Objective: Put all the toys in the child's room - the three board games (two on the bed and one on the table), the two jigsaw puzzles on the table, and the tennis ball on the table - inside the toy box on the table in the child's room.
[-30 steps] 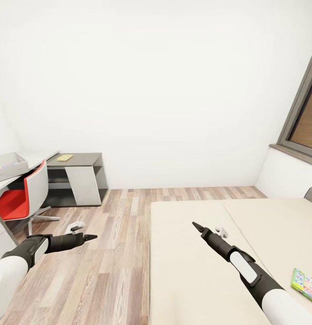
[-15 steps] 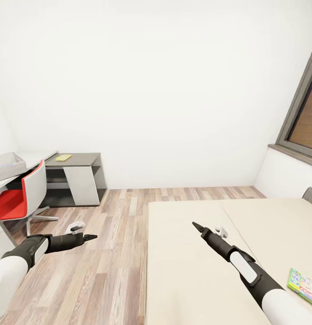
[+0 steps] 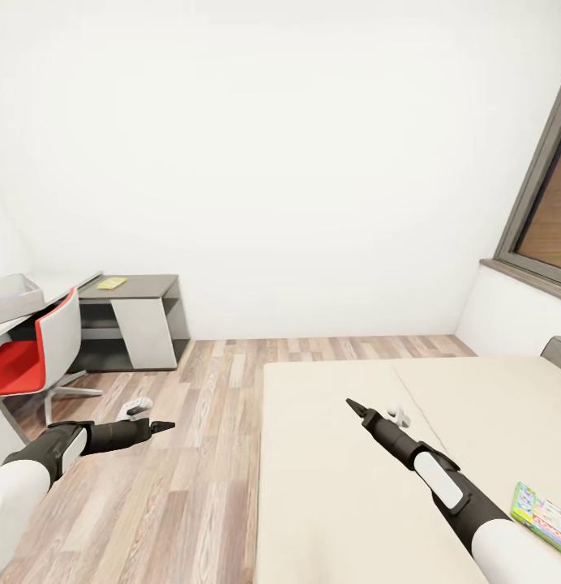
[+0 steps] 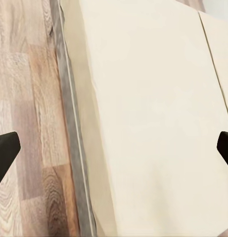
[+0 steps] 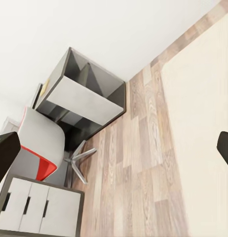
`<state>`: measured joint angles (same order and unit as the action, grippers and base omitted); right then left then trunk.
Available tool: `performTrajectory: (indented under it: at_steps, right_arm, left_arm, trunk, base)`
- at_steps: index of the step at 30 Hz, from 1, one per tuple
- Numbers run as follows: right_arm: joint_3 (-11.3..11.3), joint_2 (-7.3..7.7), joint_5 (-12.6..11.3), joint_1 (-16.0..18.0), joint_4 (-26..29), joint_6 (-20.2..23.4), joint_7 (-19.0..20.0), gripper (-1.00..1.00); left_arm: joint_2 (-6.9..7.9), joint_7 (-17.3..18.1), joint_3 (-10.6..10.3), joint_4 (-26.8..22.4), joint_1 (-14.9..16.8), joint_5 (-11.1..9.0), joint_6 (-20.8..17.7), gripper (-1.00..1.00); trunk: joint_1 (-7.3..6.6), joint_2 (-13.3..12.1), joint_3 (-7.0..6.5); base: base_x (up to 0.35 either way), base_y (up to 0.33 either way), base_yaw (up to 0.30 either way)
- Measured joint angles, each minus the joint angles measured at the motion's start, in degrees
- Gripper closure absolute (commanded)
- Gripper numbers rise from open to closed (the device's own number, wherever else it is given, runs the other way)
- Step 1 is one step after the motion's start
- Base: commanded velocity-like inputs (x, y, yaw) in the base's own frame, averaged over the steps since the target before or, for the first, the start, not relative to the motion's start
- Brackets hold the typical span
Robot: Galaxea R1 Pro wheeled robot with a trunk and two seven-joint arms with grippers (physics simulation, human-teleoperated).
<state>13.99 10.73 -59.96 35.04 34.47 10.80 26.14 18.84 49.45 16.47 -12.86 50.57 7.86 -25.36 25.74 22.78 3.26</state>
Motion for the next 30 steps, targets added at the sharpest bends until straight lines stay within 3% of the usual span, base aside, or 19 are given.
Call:
performTrajectory:
  at_steps: [30]
  right_arm:
    - [0.0,0.19,0.0,0.0,0.1,0.0,0.1,-1.0]
  left_arm:
    - [0.0,0.0,0.0,0.0,0.0,0.0,0.0,-1.0]
  trunk:
    - [0.0,0.0,0.0]
  base:
    - [0.0,-0.006,0.025]
